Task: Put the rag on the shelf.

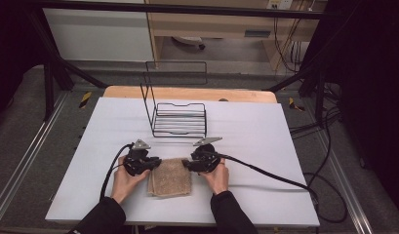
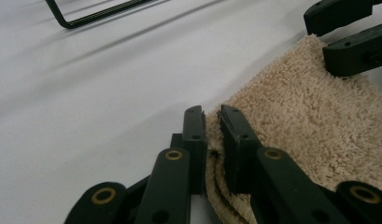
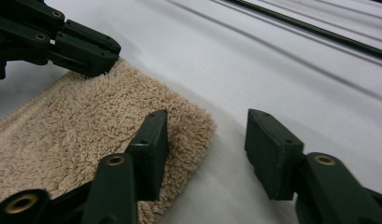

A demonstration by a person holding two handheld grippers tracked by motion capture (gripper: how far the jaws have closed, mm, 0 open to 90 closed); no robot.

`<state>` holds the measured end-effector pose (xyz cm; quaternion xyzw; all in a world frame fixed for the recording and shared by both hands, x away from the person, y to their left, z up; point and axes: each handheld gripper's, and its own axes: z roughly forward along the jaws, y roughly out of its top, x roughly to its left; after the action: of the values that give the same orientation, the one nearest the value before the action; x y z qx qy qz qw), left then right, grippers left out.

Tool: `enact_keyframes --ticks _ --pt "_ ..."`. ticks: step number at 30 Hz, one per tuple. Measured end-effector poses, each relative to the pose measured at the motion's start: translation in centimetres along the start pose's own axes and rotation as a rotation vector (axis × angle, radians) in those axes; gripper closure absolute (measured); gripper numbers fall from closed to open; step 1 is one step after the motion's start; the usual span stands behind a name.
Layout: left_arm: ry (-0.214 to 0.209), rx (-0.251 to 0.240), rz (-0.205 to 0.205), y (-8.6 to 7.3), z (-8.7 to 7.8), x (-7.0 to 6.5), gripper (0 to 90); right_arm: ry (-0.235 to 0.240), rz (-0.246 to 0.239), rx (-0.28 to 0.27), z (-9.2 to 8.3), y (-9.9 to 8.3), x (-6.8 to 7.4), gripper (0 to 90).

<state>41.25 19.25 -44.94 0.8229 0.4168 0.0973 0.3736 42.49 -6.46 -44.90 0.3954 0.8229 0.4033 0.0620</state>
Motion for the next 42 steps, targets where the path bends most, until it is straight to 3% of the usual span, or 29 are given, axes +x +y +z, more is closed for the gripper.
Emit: enact_keyframes --ticks 8,9,16,23,27,36,42 --pt "-0.006 0.004 0.001 0.1 0.0 0.0 80.6 0.044 0.044 0.026 0.5 0.0 -0.1 66.1" --pt "-0.008 0.006 -0.001 0.1 0.0 0.0 81.6 0.057 0.056 0.033 0.5 0.0 0.0 71.0" --pt "-0.028 0.009 -0.022 0.1 0.0 0.4 84.2 0.067 0.059 0.057 0.6 0.3 0.2 82.0" --pt "-0.039 -0.004 -0.044 0.1 -0.3 0.5 85.4 0.064 0.067 0.041 0.3 0.4 0.4 84.4" --pt "-0.047 -0.042 -0.049 0.3 -1.0 0.5 85.5 0.066 0.063 0.017 -0.3 0.5 0.6 84.5" --pt "-0.055 -0.123 -0.030 0.7 -3.0 -0.1 85.5 0.069 0.036 -0.049 -1.9 0.8 1.3 84.6" --pt "-0.060 -0.149 -0.017 0.9 -3.8 -0.5 85.6 0.079 0.024 -0.085 -3.0 0.9 1.8 84.6"
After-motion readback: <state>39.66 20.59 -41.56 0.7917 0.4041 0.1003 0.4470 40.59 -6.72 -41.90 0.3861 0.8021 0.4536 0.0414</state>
